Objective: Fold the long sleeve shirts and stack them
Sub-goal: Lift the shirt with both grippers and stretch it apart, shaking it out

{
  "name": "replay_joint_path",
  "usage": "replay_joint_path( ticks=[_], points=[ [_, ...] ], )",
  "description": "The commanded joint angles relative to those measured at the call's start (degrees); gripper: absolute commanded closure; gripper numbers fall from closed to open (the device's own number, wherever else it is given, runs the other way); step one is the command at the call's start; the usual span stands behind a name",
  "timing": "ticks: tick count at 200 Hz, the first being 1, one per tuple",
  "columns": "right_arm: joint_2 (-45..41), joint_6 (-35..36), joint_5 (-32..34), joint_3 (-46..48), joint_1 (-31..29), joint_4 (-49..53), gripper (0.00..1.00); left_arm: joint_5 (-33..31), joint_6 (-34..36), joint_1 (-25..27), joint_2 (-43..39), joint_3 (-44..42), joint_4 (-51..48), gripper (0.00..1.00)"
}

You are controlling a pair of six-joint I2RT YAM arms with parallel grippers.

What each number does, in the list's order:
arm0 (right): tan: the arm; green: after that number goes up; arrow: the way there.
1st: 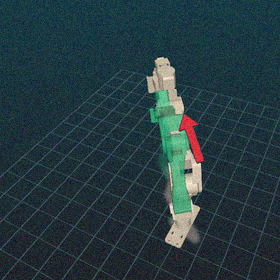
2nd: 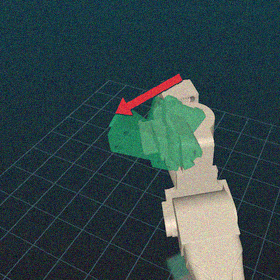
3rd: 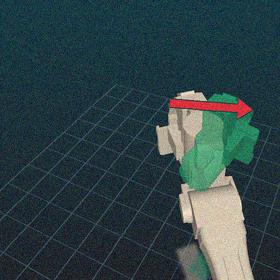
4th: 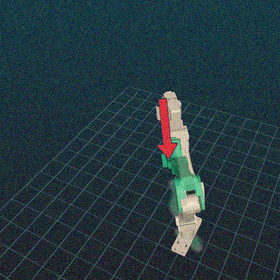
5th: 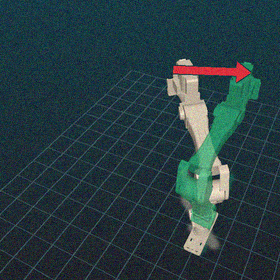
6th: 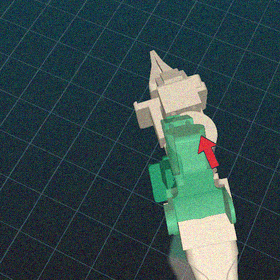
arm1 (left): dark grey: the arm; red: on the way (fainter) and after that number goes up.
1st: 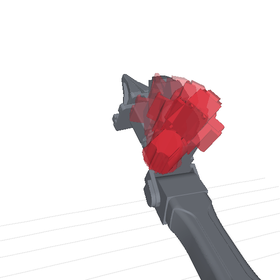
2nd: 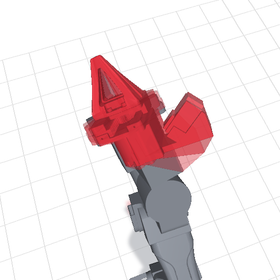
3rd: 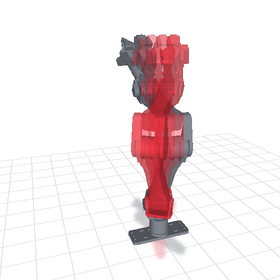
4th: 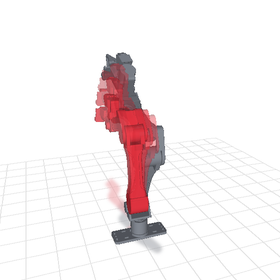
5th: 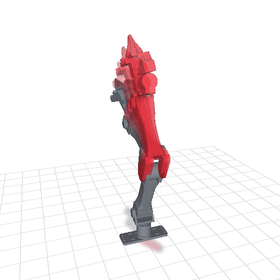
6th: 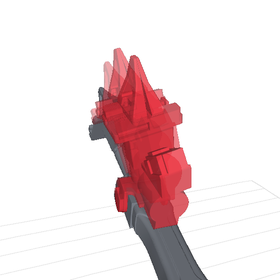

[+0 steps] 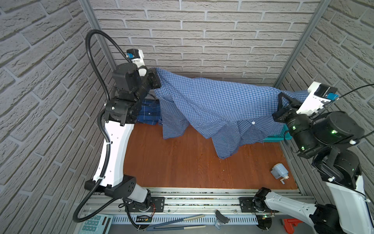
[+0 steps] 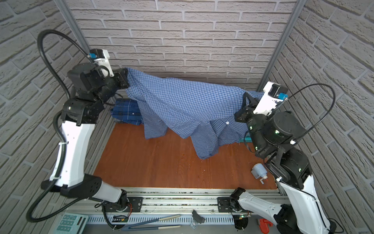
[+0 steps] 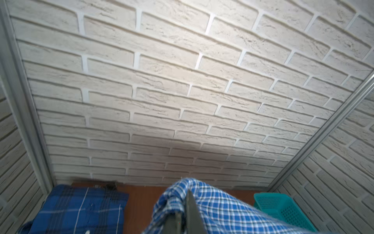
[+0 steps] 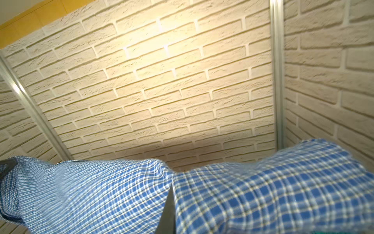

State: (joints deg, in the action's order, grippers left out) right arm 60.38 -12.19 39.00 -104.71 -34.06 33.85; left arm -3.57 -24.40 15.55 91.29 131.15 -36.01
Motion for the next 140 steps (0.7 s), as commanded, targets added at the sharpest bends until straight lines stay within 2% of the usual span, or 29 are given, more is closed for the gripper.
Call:
replay_joint_path(
  ticks=[1, 18, 33, 50, 73, 98, 111, 120, 140],
  points=[
    [12.0, 6.6, 3.3, -5.2, 3.8, 0.8, 0.94, 2.4, 1.3, -0.5, 10.2, 8.4, 1.1, 1.00],
    [17.5, 5.5, -3.6, -12.5, 10.8, 3.0, 0.94, 4.5, 0.7, -1.6, 14.4, 12.5, 4.0, 1.00],
    [19.8, 4.5, -8.0, -17.1, 14.1, 4.9, 0.94, 7.4, -0.1, -2.9, 14.6, 11.9, 8.2, 1.00],
    [19.7, 4.6, -8.9, -18.4, 14.6, 4.6, 0.94, 7.9, -0.9, -3.7, 14.1, 11.6, 11.0, 1.00],
    [20.5, 7.4, -10.1, -18.3, 15.3, -0.7, 0.94, 8.8, -1.1, -4.2, 13.1, 10.2, 17.2, 1.00],
    [26.0, 7.7, -10.7, -27.3, 18.0, 0.7, 0.94, 10.8, -2.0, -4.5, 12.2, 10.6, 22.1, 1.00],
    [26.9, 6.4, -11.9, -31.6, 18.6, 3.7, 0.94, 11.6, -1.3, -4.7, 9.8, 9.8, 20.9, 1.00],
    [25.0, 4.9, -12.9, -31.0, 18.6, 5.0, 0.94, 12.6, -0.2, -4.7, 6.4, 5.9, 20.5, 1.00],
    [15.9, 2.4, -20.2, -18.7, 18.6, 2.1, 0.94, 12.5, 1.4, -4.6, -6.4, -16.4, 27.7, 1.00]
  ],
)
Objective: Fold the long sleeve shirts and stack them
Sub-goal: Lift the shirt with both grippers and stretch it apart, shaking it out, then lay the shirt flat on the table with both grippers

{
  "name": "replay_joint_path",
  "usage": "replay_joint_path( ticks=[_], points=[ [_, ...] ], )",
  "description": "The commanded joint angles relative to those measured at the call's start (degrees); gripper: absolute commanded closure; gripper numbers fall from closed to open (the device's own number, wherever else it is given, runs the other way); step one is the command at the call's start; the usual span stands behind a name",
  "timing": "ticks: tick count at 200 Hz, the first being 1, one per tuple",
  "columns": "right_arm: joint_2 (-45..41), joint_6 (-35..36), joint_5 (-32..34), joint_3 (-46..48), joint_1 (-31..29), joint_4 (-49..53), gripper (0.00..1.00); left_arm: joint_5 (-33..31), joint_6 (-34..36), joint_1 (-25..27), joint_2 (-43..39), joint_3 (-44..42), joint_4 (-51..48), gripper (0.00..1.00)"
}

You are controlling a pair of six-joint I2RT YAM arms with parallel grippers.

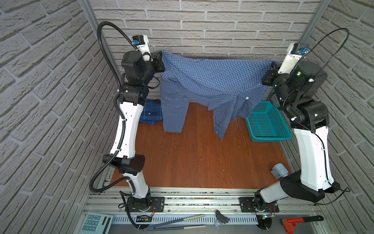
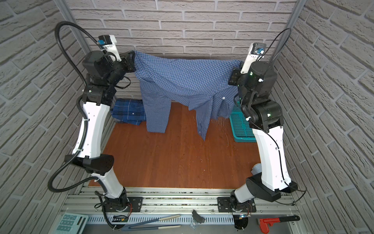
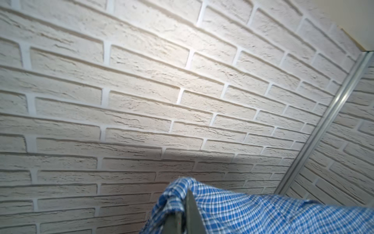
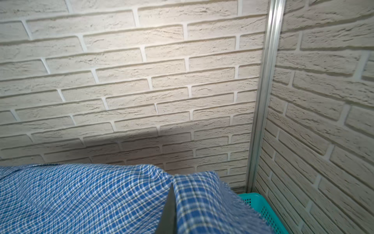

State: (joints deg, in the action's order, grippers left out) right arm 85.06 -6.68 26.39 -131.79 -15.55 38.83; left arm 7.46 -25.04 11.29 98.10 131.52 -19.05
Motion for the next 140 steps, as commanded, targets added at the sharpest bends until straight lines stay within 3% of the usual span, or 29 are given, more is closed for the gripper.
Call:
replay_joint_path(
  ticks=[1, 16, 40, 53, 63, 78, 108, 123, 140],
  points=[
    [-9.5, -3.2, -8.0, 9.4, 0.1, -3.2, 0.94, 1.3, 2.1, -0.4, -14.0, -18.5, 11.4, 1.00],
    [-17.1, -5.0, -14.7, 22.9, 0.1, -6.9, 0.94, -1.8, 2.6, -0.7, -23.9, -36.6, 17.7, 1.00],
    [-24.1, -9.4, -23.3, 47.2, 0.0, -13.6, 0.94, -7.0, 1.7, -2.4, -32.3, -57.1, 21.2, 1.00],
    [-23.8, -11.2, -21.1, 59.3, 0.0, -19.5, 0.94, -6.8, 0.5, -3.0, -32.3, -66.1, 23.9, 1.00],
    [-20.0, -11.1, -14.8, 65.1, 0.1, -23.8, 0.94, -6.9, -0.5, -3.2, -30.3, -70.8, 24.9, 1.00],
    [-8.3, -9.6, -11.5, 62.9, 1.1, -22.9, 0.94, -7.7, -2.1, -3.6, -26.0, -74.1, 24.1, 1.00],
    [11.1, -8.2, -11.2, 47.4, 1.2, -13.4, 0.92, -12.4, -3.8, -4.2, -19.3, -74.2, 16.3, 1.00],
    [12.2, -7.8, -12.8, 45.9, 1.2, -10.9, 0.78, -13.9, -4.5, -4.4, -19.6, -75.3, 14.9, 1.00],
    [6.9, -7.3, -15.6, 51.1, 0.7, -11.0, 0.59, -15.6, -4.8, -4.4, -21.6, -77.1, 14.0, 1.00]
  ],
)
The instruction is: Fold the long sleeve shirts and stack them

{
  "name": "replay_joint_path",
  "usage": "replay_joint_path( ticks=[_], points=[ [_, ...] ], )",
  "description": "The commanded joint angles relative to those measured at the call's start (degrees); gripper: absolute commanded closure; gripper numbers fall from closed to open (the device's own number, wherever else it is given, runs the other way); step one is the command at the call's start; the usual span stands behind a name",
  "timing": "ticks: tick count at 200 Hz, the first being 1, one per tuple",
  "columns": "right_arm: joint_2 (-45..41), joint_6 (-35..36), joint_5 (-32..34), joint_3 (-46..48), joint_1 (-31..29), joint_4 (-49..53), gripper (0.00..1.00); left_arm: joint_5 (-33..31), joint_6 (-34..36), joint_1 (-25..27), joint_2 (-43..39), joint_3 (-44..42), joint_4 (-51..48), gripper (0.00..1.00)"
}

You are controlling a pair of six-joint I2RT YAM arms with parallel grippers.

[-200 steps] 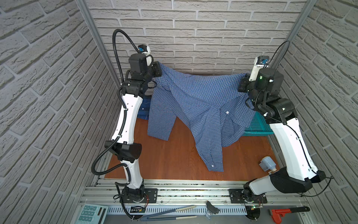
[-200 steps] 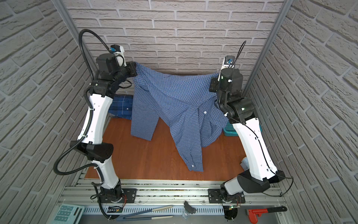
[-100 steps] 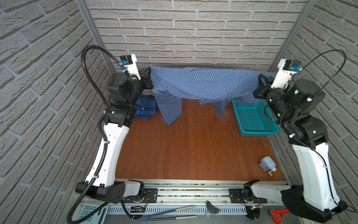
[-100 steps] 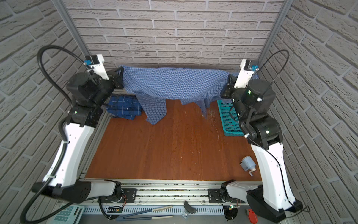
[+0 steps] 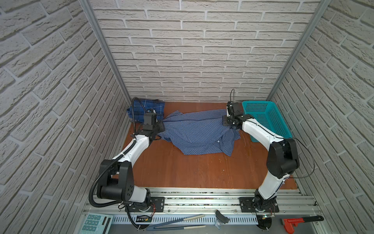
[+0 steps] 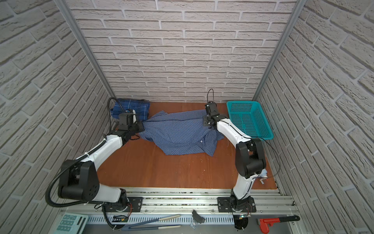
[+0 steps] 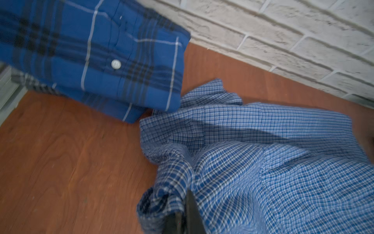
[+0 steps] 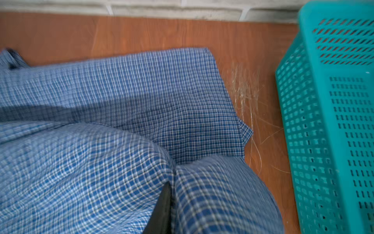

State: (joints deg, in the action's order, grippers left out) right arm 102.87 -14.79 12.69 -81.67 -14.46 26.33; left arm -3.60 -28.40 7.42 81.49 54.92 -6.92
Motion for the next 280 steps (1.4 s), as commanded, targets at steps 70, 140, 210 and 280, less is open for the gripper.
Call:
replay_joint_path(
  ticks=[70, 140, 210, 280],
  points=[
    [-36.1, -7.5, -14.5, 38.9, -21.0, -15.9, 0.06, -3.4, -3.5, -0.8, -9.1, -5.7, 1.4, 1.00],
    [-14.8, -4.7, -1.3, 33.8, -24.2, -16.0, 0.15, -2.4, -2.4, -0.9, -7.0, -0.5, -1.8, 1.00],
    [-0.1, -1.3, 4.0, 27.8, -23.6, -13.4, 0.22, -1.8, -1.6, -0.9, -7.1, 2.0, -2.3, 1.00],
    [-1.0, 6.8, 9.4, 15.4, -23.3, -0.7, 0.94, -1.5, -0.7, -0.9, -6.1, 4.8, -2.3, 1.00]
  ],
)
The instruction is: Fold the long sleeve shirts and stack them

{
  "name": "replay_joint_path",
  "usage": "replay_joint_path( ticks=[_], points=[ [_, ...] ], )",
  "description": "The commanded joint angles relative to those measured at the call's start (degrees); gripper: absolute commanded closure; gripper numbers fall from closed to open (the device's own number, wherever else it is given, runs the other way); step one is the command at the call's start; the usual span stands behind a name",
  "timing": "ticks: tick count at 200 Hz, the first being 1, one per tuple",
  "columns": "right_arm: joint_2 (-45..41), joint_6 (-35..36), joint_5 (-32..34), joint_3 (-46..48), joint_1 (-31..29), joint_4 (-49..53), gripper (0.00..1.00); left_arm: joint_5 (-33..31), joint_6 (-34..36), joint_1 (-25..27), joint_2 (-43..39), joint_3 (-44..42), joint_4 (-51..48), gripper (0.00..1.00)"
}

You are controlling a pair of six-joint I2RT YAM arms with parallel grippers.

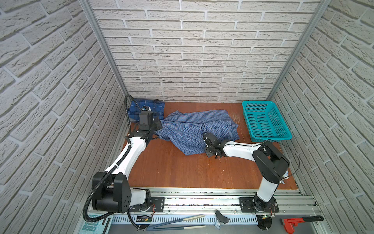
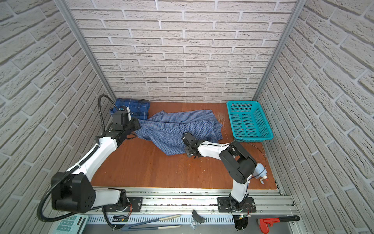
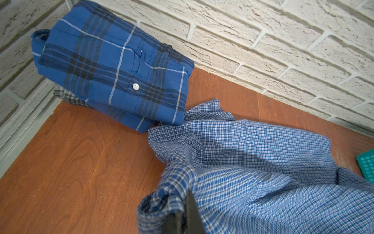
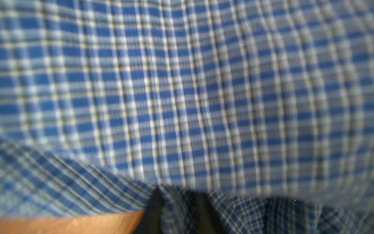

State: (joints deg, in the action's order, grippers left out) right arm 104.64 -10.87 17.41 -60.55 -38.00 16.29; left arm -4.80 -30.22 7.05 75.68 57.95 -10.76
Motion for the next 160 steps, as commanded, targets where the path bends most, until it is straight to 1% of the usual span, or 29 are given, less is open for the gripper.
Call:
replay_joint_path(
  ticks=[1, 15, 41, 50, 58, 64, 73, 83, 92, 99, 111, 125, 136, 140, 149, 155, 160],
  points=[
    [-3.1, 2.9, 4.7, -6.0, 0.2, 9.7, 0.94, -0.3, 1.2, -0.5, -0.3, 1.9, 1.5, 1.00],
    [-9.3, 1.4, 3.5, -9.8, 0.1, 16.0, 0.94, -0.5, 1.6, -0.5, -0.4, 2.3, 1.4, 1.00],
    [-23.6, -0.4, -6.0, -18.6, 0.1, 24.5, 0.94, -1.6, 2.2, -0.5, -0.1, 2.6, 0.9, 1.00],
    [-28.0, -0.1, -9.3, -20.4, 0.1, 24.6, 0.94, -1.7, 2.6, -0.5, -0.1, 2.4, 0.6, 1.00],
    [-31.0, -0.3, -10.7, -22.0, 0.2, 24.6, 0.94, -1.5, 2.9, -0.4, -0.4, 1.5, 1.0, 1.00],
    [-32.8, 0.0, -10.9, -22.4, 0.2, 23.7, 0.94, -1.6, 3.0, -0.2, -0.8, 0.6, 1.6, 1.00],
    [-34.3, 0.8, -9.5, -22.2, 0.5, 22.1, 0.94, -1.3, 2.8, -0.1, -1.3, -0.7, 3.2, 1.00],
    [-34.0, 2.6, -9.2, -21.0, 2.2, 20.1, 0.94, -1.3, 2.4, -0.1, -1.5, -2.1, 4.0, 1.00],
    [-31.9, 3.5, -8.9, -19.7, 4.8, 18.8, 0.94, -1.4, 1.9, 0.0, -1.2, -2.6, 4.0, 1.00],
    [-29.6, 3.6, -8.5, -18.5, 7.4, 17.6, 0.94, -1.4, 1.6, 0.1, -0.8, -2.8, 3.5, 1.00],
    [-24.7, 3.9, -10.2, -16.8, 12.6, 15.3, 0.94, -1.5, 1.6, 0.0, -0.3, -2.3, 1.1, 1.00],
    [-18.8, 3.5, -12.4, -18.5, 16.8, 16.7, 0.94, -3.1, 2.6, 0.1, -0.9, -2.5, -1.0, 1.00],
    [-15.6, 3.2, -14.6, -21.0, 17.6, 19.6, 0.93, -5.1, 3.1, 0.0, -1.9, -3.0, -1.9, 1.00],
    [-15.1, 2.9, -15.9, -21.5, 17.6, 20.3, 0.91, -5.7, 3.3, -0.1, -2.2, -3.2, -2.0, 1.00],
    [-15.2, 2.5, -21.7, -20.8, 17.4, 20.0, 0.76, -6.7, 3.2, -0.2, -2.8, -3.7, -2.2, 1.00],
    [-16.0, 2.3, -25.2, -19.3, 16.9, 19.2, 0.70, -7.2, 3.0, -0.2, -2.9, -3.8, -2.3, 1.00],
    [-17.3, 1.6, -26.0, -17.7, 15.9, 18.6, 0.66, -7.3, 2.9, -0.4, -2.9, -3.7, -2.5, 1.00]
  ],
)
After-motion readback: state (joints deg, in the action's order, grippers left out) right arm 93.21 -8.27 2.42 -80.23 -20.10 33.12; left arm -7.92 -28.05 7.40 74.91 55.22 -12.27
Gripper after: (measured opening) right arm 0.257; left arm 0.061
